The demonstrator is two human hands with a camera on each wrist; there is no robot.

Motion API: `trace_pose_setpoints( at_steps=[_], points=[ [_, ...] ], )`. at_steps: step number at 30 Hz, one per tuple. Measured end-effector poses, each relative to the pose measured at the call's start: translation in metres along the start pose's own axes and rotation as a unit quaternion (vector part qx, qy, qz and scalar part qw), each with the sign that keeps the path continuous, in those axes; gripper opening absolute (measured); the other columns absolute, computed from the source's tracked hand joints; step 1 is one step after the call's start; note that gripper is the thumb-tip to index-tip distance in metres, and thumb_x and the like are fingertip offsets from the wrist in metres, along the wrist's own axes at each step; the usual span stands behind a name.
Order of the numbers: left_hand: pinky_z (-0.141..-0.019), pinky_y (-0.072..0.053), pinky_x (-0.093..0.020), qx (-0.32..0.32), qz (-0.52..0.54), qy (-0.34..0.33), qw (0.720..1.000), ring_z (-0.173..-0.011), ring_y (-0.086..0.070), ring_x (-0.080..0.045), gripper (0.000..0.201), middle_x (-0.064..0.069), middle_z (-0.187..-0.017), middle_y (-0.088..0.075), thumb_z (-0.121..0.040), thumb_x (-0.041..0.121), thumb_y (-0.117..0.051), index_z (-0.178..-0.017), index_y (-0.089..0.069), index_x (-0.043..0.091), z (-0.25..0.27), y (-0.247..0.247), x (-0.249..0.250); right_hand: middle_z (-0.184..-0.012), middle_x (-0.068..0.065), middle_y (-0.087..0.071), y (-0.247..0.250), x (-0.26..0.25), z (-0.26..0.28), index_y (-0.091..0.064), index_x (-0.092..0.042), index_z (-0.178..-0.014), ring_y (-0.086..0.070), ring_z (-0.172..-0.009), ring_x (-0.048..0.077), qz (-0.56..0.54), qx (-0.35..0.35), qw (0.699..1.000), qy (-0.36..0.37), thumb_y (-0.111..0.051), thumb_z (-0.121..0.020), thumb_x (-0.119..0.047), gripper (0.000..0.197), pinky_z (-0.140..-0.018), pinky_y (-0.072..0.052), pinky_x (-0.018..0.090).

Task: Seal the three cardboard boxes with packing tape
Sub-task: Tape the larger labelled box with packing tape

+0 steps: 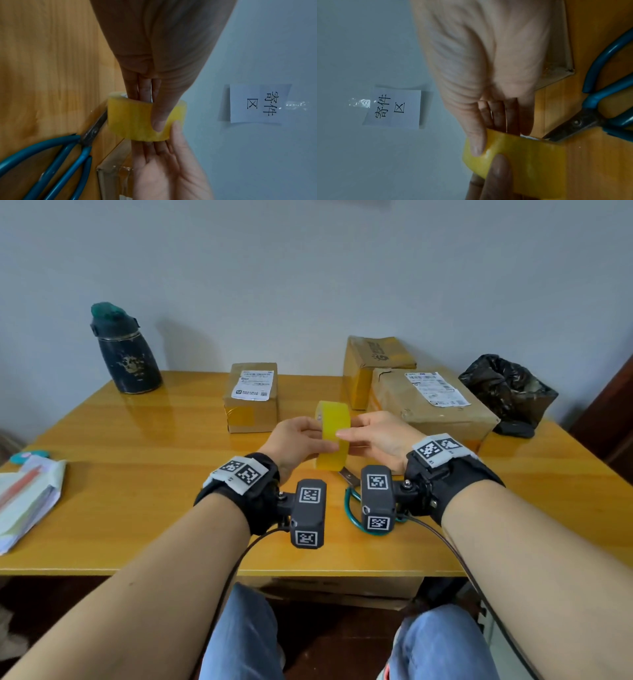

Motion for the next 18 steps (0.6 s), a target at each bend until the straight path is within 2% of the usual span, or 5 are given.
trace_pose_setpoints(
  at_steps=[4,7,9,14,18],
  points=[
    [-0.082,-0.055,-0.033,-0.008,-0.007,-0.025,1.0,-0.092,-0.067,-0.027,0.035,-0.018,-0.102,-0.069,-0.069,-0.011,-0.077,-0.089,-0.057,0.01,-0.001,-0.013,-0.002,-0.093,0.012,-0.069,0.005,0.002,0.004,-0.063,-0.003,-0.106,-0.065,-0.085,0.024,-0.066,0.038,0.997,-0.011,-0.065,-0.089,-0.018,0.023,-0.088,-0.052,0.044],
    [-0.073,-0.054,-0.03,-0.038,0.017,-0.035,0.998,-0.088,-0.067,-0.026,0.037,-0.015,-0.096,-0.069,-0.068,-0.014,-0.075,-0.086,-0.056,0.012,-0.002,-0.022,-0.003,-0.101,0.013,-0.07,0.007,-0.002,0.005,-0.064,-0.007,-0.107,-0.067,-0.089,0.025,-0.084,0.044,0.995,-0.013,-0.062,-0.091,-0.03,0.028,-0.08,-0.056,0.04],
    [-0.077,-0.056,-0.033,-0.053,0.039,-0.027,0.997,-0.085,-0.068,-0.027,0.034,-0.015,-0.094,-0.071,-0.071,-0.013,-0.074,-0.088,-0.057,0.011,-0.002,-0.027,-0.004,-0.109,0.015,-0.069,0.008,-0.003,0.005,-0.062,-0.009,-0.111,-0.066,-0.096,0.028,-0.099,0.042,0.994,-0.021,-0.058,-0.094,-0.033,0.03,-0.086,-0.054,0.045],
    [-0.07,-0.057,-0.02,-0.053,0.099,0.025,0.993,-0.073,-0.068,-0.013,0.002,-0.004,-0.082,-0.072,-0.089,0.011,-0.065,-0.089,-0.063,0.01,-0.003,-0.031,-0.01,-0.112,0.02,-0.066,0.014,0.006,0.01,-0.059,-0.003,-0.119,-0.066,-0.093,0.032,-0.083,0.007,0.996,-0.035,-0.057,-0.095,-0.023,0.032,-0.088,-0.052,0.051],
    [-0.06,-0.056,-0.02,-0.019,0.152,0.061,0.986,-0.068,-0.07,-0.013,0.011,-0.007,-0.082,-0.073,-0.092,0.018,-0.062,-0.091,-0.066,0.008,-0.005,-0.029,-0.02,-0.116,0.022,-0.063,0.011,0.012,0.013,-0.058,-0.003,-0.121,-0.063,-0.103,0.035,-0.06,-0.029,0.998,-0.02,-0.05,-0.097,-0.008,0.026,-0.094,-0.048,0.055]
  ],
)
Point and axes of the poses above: each hand's wrist, its own z-axis away from the middle knuckle, its own y-axis out of the back of the hand, x = y × z, the point moved 6 cm from there along -z, towards the middle knuckle
